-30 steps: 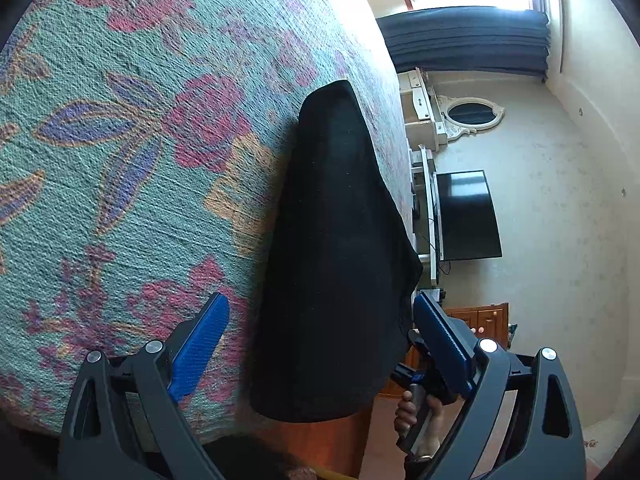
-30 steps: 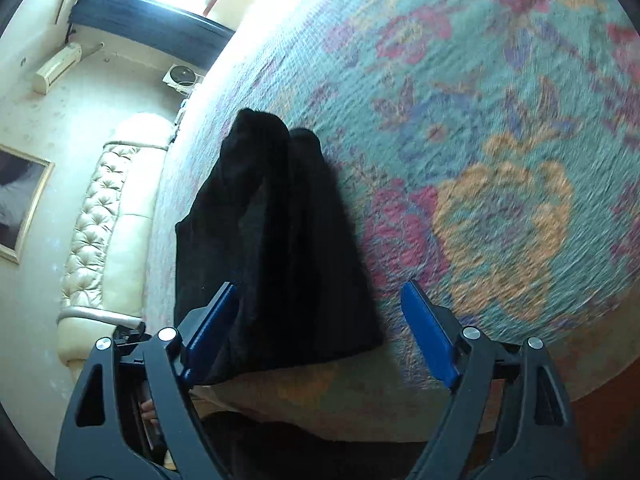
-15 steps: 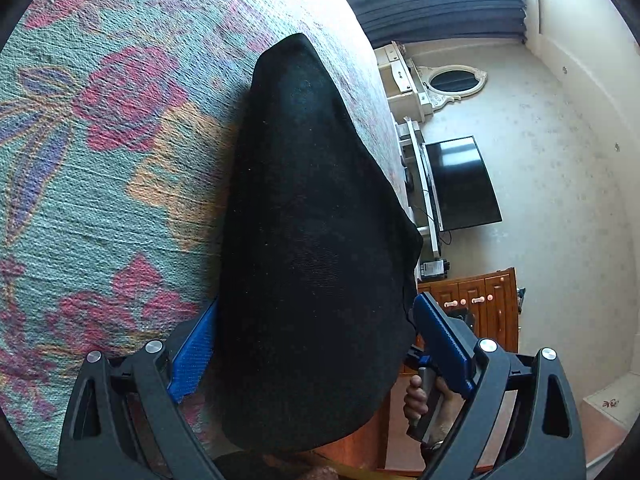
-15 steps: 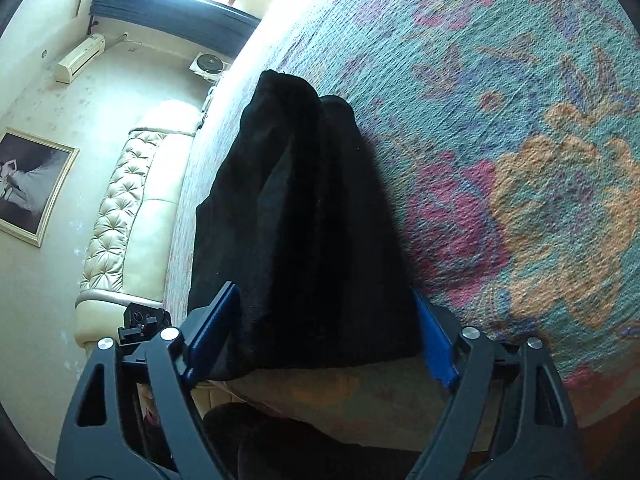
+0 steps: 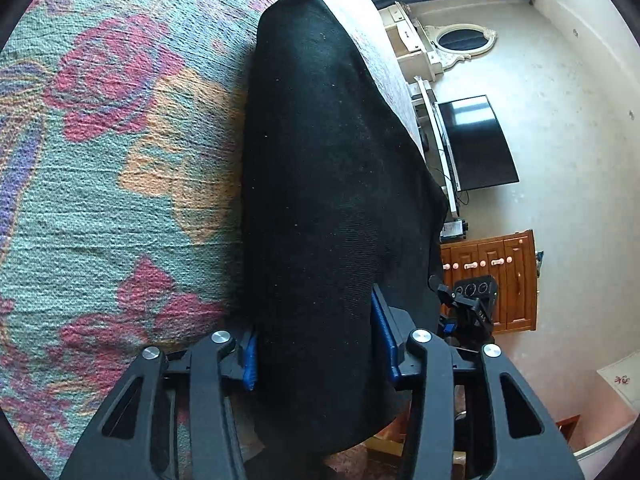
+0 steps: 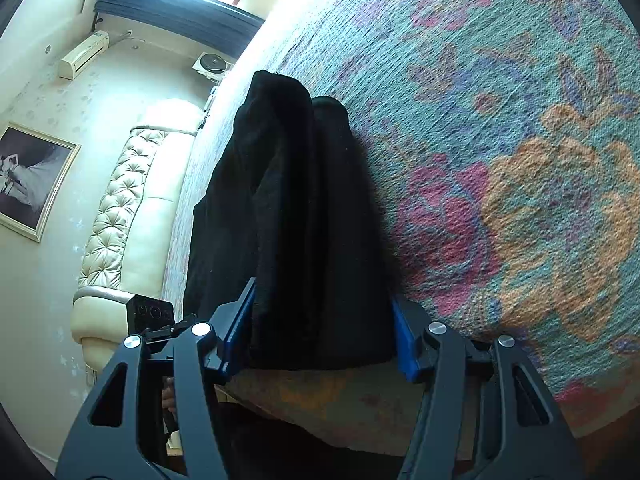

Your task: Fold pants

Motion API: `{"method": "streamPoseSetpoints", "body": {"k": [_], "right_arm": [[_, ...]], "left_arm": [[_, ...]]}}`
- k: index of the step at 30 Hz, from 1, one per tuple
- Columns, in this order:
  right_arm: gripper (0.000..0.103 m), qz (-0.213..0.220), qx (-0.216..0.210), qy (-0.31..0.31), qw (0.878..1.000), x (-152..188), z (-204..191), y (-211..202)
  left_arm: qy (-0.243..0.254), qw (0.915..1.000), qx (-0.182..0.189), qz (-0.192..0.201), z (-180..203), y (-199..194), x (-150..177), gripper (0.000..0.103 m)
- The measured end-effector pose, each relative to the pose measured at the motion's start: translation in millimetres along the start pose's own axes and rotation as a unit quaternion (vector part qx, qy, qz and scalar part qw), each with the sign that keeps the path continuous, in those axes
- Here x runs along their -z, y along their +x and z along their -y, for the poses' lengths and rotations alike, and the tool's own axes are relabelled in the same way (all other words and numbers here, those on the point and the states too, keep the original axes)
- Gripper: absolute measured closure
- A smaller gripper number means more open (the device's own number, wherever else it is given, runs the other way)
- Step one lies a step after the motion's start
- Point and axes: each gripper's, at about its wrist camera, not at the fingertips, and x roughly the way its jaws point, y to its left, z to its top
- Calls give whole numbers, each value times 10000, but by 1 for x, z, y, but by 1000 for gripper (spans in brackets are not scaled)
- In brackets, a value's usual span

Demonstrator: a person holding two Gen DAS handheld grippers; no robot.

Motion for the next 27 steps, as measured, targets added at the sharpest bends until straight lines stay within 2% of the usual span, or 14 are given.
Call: {"method": "streamPoseSetpoints", "body": {"k": [4, 12, 18, 27], "right_arm": [[50, 33, 5, -13, 10000, 2, -6, 2], [62, 138, -45, 21, 9999, 3, -26, 11], [63, 41, -172, -26, 9998, 2, -42, 25], [63, -332, -320, -284, 9985, 2, -73, 63]], "left_arm": [[99, 9998, -67, 178, 4, -5, 5, 70], [163, 9986, -356, 367, 14, -17, 5, 72], [-50, 9979, -373, 536, 2, -31, 6, 72], [-190, 9943, -587, 872, -9, -64, 6, 72]]}}
